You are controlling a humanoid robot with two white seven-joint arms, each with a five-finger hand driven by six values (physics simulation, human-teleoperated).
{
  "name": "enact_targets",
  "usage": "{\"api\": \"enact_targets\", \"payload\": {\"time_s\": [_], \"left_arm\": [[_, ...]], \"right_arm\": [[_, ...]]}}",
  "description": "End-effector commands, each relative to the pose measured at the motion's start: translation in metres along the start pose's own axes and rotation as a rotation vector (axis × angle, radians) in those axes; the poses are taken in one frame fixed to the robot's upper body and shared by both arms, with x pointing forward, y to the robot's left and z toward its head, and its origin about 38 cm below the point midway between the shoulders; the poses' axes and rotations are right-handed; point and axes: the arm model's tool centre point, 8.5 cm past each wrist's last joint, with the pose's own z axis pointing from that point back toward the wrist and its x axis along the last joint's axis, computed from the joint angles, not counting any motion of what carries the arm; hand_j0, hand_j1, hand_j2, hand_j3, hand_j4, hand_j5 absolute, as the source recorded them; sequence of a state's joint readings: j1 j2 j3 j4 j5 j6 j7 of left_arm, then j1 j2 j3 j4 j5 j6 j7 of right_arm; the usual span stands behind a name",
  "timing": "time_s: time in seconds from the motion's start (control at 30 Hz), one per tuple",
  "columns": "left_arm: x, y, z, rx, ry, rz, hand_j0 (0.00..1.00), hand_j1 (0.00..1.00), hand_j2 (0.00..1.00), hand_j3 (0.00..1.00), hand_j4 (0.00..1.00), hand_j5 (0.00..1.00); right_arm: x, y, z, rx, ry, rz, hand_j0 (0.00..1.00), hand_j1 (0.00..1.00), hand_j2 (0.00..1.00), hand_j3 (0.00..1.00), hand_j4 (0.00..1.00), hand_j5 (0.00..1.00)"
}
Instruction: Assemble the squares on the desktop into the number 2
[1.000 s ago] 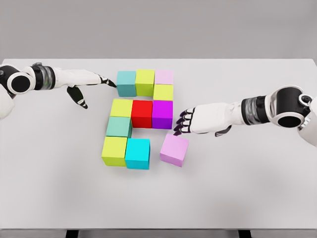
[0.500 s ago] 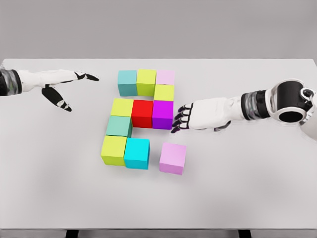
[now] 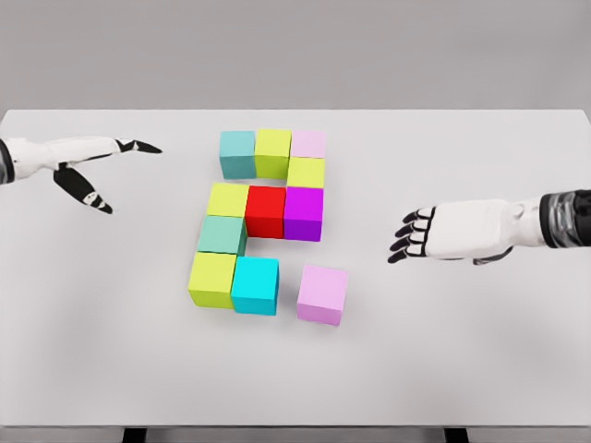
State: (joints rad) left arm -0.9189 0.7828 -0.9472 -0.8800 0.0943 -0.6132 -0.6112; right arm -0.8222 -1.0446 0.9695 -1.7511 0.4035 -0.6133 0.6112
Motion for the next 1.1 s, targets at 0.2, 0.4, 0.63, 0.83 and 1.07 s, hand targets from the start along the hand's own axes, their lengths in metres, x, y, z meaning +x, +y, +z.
{"api": "enact_targets", "payload": {"time_s": [0.2,0.4,0.63,0.83,1.07], "left_arm": [[-0.009,0.000,0.007,0.010,0.030,0.019,1.00,1.00,1.00,1.00,1.00,1.00],[-0.010,0.000,0.008,0.011,0.033,0.018,1.00,1.00,1.00,1.00,1.00,1.00],[-0.007,-0.001,0.005,0.006,0.023,0.016,1.00,1.00,1.00,1.00,1.00,1.00],[-0.007,-0.001,0.005,0.006,0.023,0.016,1.00,1.00,1.00,1.00,1.00,1.00],[-0.007,-0.001,0.004,0.006,0.022,0.016,1.00,1.00,1.00,1.00,1.00,1.00]], "right_arm": [[0.024,0.003,-0.038,0.005,-0.117,-0.009,1.00,1.00,1.00,1.00,1.00,1.00],[0.030,-0.002,-0.049,-0.010,-0.148,-0.001,1.00,1.00,1.00,1.00,1.00,1.00],[0.035,-0.010,-0.058,-0.025,-0.172,0.011,1.00,1.00,1.00,1.00,1.00,1.00],[0.038,-0.014,-0.064,-0.034,-0.186,0.018,1.00,1.00,1.00,1.00,1.00,1.00],[0.038,-0.017,-0.065,-0.038,-0.188,0.025,1.00,1.00,1.00,1.00,1.00,1.00]]}}
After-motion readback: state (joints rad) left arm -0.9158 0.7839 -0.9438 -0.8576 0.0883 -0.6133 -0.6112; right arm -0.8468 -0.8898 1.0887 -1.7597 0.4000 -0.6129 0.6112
